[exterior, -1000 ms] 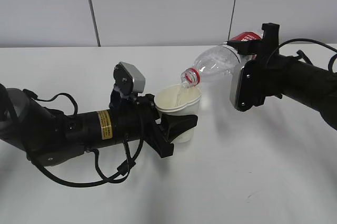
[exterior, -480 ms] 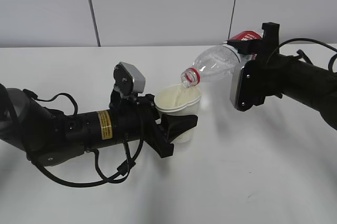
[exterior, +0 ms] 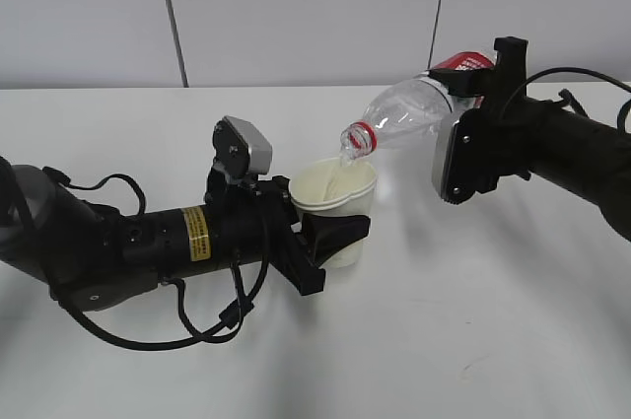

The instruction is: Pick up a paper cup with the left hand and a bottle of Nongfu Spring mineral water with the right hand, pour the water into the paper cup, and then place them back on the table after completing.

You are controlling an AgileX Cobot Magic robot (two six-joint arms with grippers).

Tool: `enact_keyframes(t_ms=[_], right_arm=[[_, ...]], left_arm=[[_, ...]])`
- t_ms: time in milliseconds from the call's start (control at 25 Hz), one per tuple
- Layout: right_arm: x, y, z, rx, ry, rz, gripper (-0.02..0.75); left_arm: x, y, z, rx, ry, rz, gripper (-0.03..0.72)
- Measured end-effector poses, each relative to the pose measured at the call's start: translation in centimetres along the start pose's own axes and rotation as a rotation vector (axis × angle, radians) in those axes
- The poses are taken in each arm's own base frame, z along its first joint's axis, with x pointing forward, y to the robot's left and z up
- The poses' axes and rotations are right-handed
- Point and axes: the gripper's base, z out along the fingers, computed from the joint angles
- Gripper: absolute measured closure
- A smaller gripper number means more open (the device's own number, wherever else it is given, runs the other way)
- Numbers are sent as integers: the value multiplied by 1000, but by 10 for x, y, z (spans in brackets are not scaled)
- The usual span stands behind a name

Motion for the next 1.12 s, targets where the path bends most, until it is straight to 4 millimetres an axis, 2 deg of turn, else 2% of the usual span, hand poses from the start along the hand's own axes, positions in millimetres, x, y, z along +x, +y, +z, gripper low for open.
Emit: enact_keyframes(t_ms=[1120], right_arm=[[1,-1,0,9,7,-16,363]], left_arm=[[1,1,0,-6,12,0,335]])
